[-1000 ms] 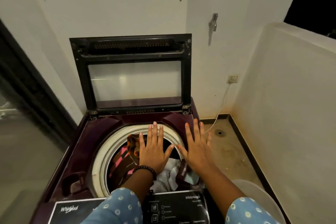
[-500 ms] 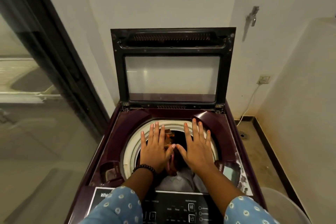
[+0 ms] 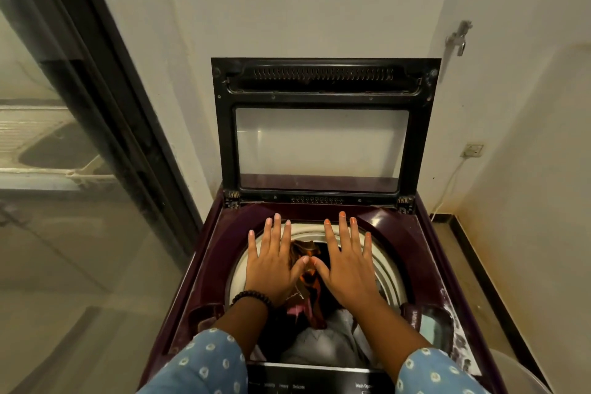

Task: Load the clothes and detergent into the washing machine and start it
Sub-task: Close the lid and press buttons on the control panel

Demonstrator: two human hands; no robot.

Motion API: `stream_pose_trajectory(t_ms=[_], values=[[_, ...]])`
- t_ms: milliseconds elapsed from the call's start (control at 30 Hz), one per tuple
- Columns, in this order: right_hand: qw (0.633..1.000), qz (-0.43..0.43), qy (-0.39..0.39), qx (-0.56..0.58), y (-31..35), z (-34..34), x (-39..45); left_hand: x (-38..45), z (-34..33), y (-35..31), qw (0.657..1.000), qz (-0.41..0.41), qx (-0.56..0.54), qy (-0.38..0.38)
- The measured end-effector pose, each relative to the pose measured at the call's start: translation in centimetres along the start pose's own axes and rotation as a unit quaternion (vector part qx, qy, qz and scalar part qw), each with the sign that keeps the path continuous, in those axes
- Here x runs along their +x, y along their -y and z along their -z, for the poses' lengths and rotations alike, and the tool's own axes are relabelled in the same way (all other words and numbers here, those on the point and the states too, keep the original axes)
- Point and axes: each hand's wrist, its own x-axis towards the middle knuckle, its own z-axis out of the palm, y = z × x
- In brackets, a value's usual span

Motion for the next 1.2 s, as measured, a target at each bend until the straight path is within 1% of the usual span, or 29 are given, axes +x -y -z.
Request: stream_pose_trajectory(t_ms=[200, 367, 467, 667, 767, 967, 1100, 1200], values=[[0.999, -0.007, -0.030, -0.017, -1.9, 2.2, 4.0, 4.6, 2.1, 0.2, 0.999, -0.011, 0.008, -0.040], [0.996, -0.006, -0.070, -0.046, -3.3, 5.1, 8.5, 9.1, 5.7, 0.3, 0.997, -0.030, 0.027, -0.063], [0.994, 0.005, -0.097, -0.039, -3.8, 6.9, 11.1, 11.8, 8.1, 0.3, 0.996, -0.040, 0.031, -0.077], [0.988, 0.029, -0.147, -0.039, -3.1, 11.4, 16.4, 16.8, 12.8, 0.1, 0.989, -0.060, 0.028, -0.136], [0.984, 0.042, -0.169, -0.045, -2.5, 13.4, 18.9, 18.9, 15.0, 0.2, 0.986, -0.061, 0.028, -0.151], [0.982, 0.066, -0.164, -0.067, -1.6, 15.8, 22.4, 22.1, 17.9, 0.1, 0.985, -0.072, 0.043, -0.153], [0.984, 0.062, -0.148, -0.072, -1.6, 16.5, 23.8, 23.3, 18.7, 0.1, 0.981, -0.079, 0.080, -0.156], [0.986, 0.062, -0.139, -0.067, -1.7, 16.7, 24.0, 23.6, 18.9, 0.3, 0.983, -0.072, 0.078, -0.147]])
